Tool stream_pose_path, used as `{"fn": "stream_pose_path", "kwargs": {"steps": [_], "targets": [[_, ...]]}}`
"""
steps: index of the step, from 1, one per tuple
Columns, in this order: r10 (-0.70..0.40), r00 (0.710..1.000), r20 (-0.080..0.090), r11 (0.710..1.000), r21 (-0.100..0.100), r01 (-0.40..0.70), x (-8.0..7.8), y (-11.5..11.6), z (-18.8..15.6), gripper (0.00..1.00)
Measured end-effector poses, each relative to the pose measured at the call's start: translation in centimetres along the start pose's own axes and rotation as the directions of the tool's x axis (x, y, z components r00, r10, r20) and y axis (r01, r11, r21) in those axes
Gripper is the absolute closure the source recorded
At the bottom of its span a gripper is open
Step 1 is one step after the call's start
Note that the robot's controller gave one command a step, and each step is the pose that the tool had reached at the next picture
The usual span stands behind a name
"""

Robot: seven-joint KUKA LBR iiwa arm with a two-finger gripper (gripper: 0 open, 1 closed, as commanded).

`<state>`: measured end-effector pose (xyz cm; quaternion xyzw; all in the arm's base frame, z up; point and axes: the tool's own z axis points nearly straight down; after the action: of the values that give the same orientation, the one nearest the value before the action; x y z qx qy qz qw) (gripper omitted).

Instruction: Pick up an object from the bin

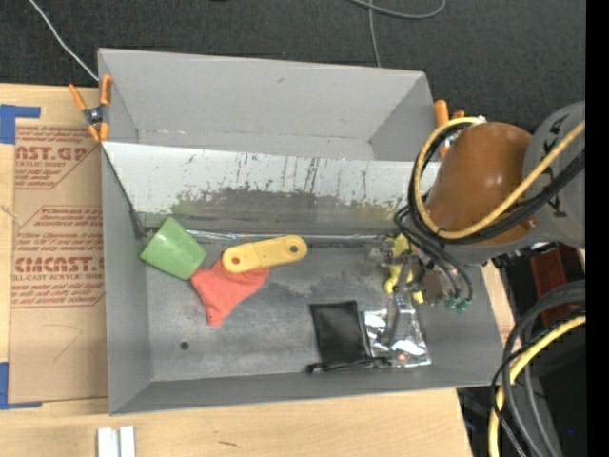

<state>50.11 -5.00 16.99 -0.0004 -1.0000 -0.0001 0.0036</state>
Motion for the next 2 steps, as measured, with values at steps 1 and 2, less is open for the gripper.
{"fn": "stream_pose_path", "kwargs": {"steps": [1, 2], "targets": [[-0.001, 1.0, 0.008, 1.0, 0.001, 0.001, -0.2, 0.0, -0.4, 0.0], [-0.132, 0.991, 0.006, 0.991, 0.001, 0.132, -0.1, 0.6, 6.4, 0.0]]}}
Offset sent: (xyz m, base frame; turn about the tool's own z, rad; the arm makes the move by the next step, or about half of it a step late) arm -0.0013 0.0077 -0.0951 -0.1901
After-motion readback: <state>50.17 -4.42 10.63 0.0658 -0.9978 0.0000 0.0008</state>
